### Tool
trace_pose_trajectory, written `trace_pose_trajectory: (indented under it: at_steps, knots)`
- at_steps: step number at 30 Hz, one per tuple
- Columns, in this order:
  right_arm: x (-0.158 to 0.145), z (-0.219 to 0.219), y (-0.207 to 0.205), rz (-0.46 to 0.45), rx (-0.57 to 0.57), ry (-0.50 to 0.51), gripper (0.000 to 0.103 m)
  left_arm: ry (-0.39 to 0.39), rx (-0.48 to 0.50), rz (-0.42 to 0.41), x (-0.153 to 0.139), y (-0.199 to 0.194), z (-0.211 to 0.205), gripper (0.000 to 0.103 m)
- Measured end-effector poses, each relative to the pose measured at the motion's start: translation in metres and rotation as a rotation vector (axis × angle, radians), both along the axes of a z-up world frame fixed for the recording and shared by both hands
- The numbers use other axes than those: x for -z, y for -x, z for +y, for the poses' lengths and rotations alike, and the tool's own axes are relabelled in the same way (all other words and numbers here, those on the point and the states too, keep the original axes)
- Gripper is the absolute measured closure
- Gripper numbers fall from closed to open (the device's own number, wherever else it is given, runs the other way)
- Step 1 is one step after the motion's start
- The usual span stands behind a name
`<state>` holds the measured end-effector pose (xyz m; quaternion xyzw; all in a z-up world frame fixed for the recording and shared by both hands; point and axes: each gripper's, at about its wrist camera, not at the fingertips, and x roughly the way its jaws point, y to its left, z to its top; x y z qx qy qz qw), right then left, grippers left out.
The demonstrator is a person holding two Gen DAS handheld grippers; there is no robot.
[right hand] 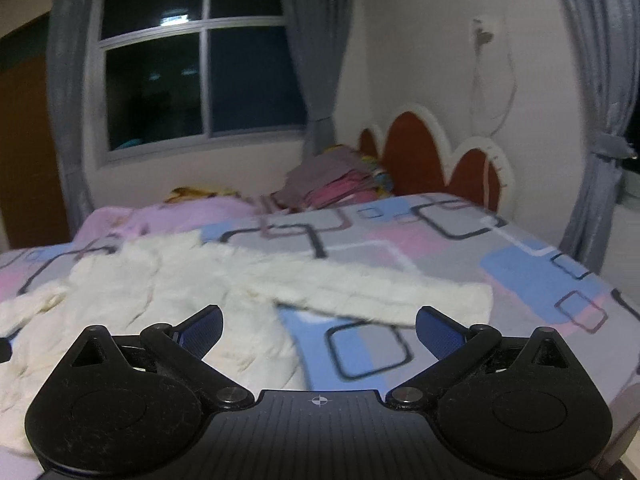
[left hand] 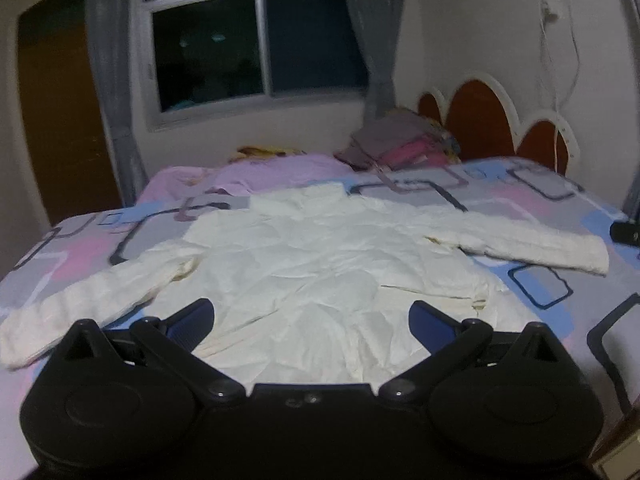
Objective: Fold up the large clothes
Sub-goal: 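Grasp the jacket sleeve cuff with the right gripper and lift it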
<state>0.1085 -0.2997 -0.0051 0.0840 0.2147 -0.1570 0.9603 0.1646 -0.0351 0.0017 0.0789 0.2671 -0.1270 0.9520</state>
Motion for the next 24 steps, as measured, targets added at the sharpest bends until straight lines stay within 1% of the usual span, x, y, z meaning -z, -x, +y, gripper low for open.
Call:
trace_pose_trajectory:
  at_steps: [1,2,4,6,7,8,9,10,11,13,14,16,17,18,19,22,24]
  knots:
    - [0.003,-0.01,-0.007,0.022,0.019,-0.025,0.048,0.021,0.022,0.033,0.002,-0.008,-0.002,0.0]
    - [0.007,-0.021,-0.012,0.033,0.041,-0.052,0.049,0.047,0.036,0.056,0.004,-0.015,-0.004,0.0]
    - [0.014,-0.042,-0.021,0.042,0.078,-0.084,0.049,0.084,0.051,0.081,0.011,-0.029,-0.012,0.0]
    - [0.023,-0.065,-0.027,0.054,0.121,-0.114,0.049,0.079,0.048,0.093,0.018,-0.043,-0.022,0.0]
    - [0.03,-0.082,-0.033,0.061,0.15,-0.147,0.047,0.069,0.036,0.091,0.021,-0.049,-0.028,0.0]
    - [0.037,-0.1,-0.037,0.068,0.179,-0.184,0.032,0.066,0.043,0.09,0.024,-0.053,-0.033,0.0]
    - [0.047,-0.121,-0.045,0.074,0.208,-0.235,0.011,0.064,0.05,0.093,0.027,-0.061,-0.04,0.0]
    - [0.054,-0.137,-0.05,0.065,0.221,-0.268,0.006,0.059,0.048,0.096,0.028,-0.068,-0.046,0.0]
    - [0.06,-0.152,-0.054,0.049,0.233,-0.289,0.006,0.056,0.041,0.101,0.029,-0.076,-0.052,0.0]
    - [0.075,-0.183,-0.07,0.054,0.254,-0.344,0.006,0.05,0.02,0.114,0.03,-0.091,-0.063,0.0]
    - [0.085,-0.2,-0.078,0.046,0.265,-0.4,0.006,0.044,0.007,0.121,0.031,-0.099,-0.07,0.0]
    - [0.106,-0.229,-0.092,0.057,0.298,-0.514,0.022,0.041,-0.006,0.131,0.033,-0.116,-0.083,0.0]
    - [0.119,-0.242,-0.099,0.067,0.318,-0.575,0.032,0.039,-0.009,0.137,0.034,-0.125,-0.09,0.0]
    - [0.128,-0.251,-0.101,0.076,0.334,-0.615,0.035,0.036,-0.015,0.146,0.035,-0.134,-0.096,0.0]
    - [0.138,-0.262,-0.106,0.089,0.352,-0.655,0.036,0.032,-0.022,0.153,0.036,-0.142,-0.102,0.0]
    - [0.157,-0.278,-0.109,0.09,0.373,-0.728,0.036,0.022,-0.043,0.163,0.039,-0.157,-0.118,0.0]
    - [0.157,-0.281,-0.109,0.068,0.358,-0.714,0.036,0.018,-0.054,0.173,0.043,-0.165,-0.125,0.0]
